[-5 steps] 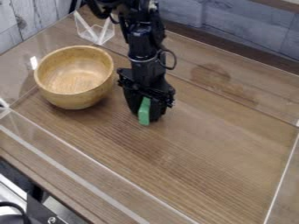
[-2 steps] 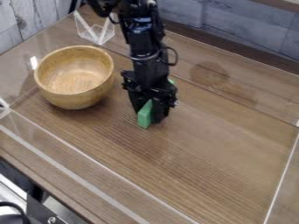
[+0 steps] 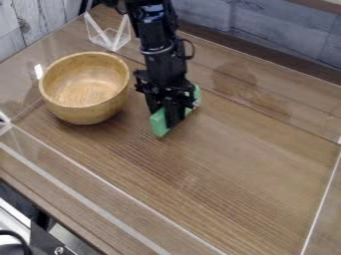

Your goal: Put green object into wooden bowl

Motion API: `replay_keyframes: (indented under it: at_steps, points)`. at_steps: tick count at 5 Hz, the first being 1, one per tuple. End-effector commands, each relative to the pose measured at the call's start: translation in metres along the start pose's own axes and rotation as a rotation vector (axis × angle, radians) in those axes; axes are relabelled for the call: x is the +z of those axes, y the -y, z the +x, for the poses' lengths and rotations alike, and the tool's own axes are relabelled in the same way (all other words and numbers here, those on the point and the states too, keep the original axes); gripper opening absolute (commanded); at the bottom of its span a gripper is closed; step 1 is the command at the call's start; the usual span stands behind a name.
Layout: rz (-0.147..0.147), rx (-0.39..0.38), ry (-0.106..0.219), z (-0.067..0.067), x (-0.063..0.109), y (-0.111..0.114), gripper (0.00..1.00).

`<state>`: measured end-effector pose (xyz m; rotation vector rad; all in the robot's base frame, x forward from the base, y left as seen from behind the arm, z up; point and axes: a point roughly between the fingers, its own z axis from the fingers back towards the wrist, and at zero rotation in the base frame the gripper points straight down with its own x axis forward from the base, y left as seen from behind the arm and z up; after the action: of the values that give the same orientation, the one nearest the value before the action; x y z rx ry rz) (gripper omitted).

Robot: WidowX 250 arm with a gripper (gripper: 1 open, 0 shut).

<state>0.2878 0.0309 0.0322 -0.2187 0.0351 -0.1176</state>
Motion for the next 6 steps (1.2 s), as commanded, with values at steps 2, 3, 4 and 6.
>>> replay_keyframes:
  at_steps: [2,3,4,6]
  points:
    - [0.009,0.017,0.075,0.016,0.023,0.005,0.0]
    - [0.007,0.026,0.066,0.017,0.019,-0.003,0.0]
    - [-0.002,0.048,0.063,0.01,0.015,0.002,0.0]
    - [-0.006,0.068,0.064,0.007,0.01,0.003,0.0]
